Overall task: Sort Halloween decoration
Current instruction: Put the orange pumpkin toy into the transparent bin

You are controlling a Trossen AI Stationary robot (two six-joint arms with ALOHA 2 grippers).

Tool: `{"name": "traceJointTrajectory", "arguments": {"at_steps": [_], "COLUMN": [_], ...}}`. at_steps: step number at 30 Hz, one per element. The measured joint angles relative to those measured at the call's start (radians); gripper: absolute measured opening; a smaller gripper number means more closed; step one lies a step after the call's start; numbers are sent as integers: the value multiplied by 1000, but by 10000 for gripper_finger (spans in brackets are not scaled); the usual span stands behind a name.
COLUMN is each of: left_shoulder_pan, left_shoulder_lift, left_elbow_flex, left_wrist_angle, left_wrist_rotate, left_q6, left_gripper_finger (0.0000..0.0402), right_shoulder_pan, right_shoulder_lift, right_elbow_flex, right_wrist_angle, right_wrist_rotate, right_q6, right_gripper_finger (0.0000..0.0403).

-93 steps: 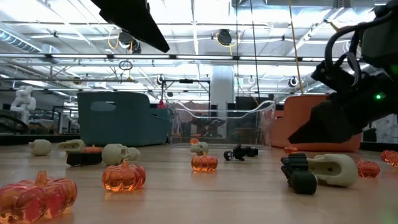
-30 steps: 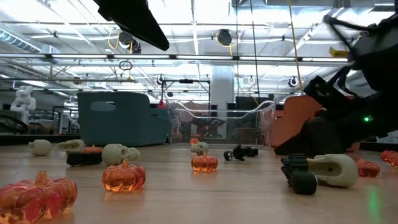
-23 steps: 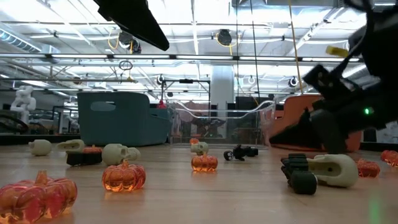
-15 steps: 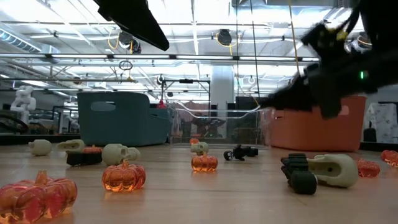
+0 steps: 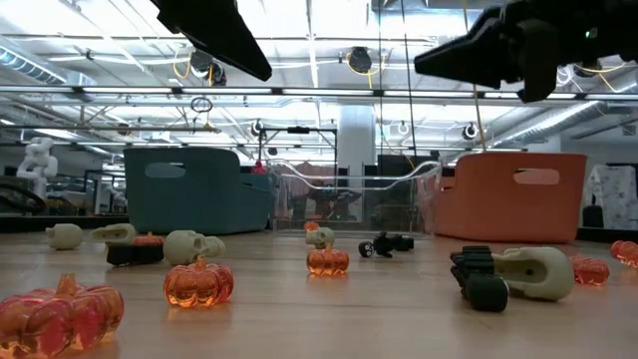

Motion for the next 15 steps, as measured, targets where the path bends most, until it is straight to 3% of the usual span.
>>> {"name": "traceJointTrajectory", "arguments": {"at_steps": [15], "left_shoulder_pan": [0], "left_shoulder_lift": [0], "left_elbow_flex": [0], "left_wrist_angle": [1], "left_wrist_rotate": [-1], "left_q6": [1], "left_gripper_finger": [171], "right_shoulder_pan": [0], "right_shoulder_lift": [-52], "right_elbow_flex": [0], "right_wrist_angle": [-13], "right_wrist_rotate": [0], "right_q6": [-133], "right_gripper_finger": [70]}}
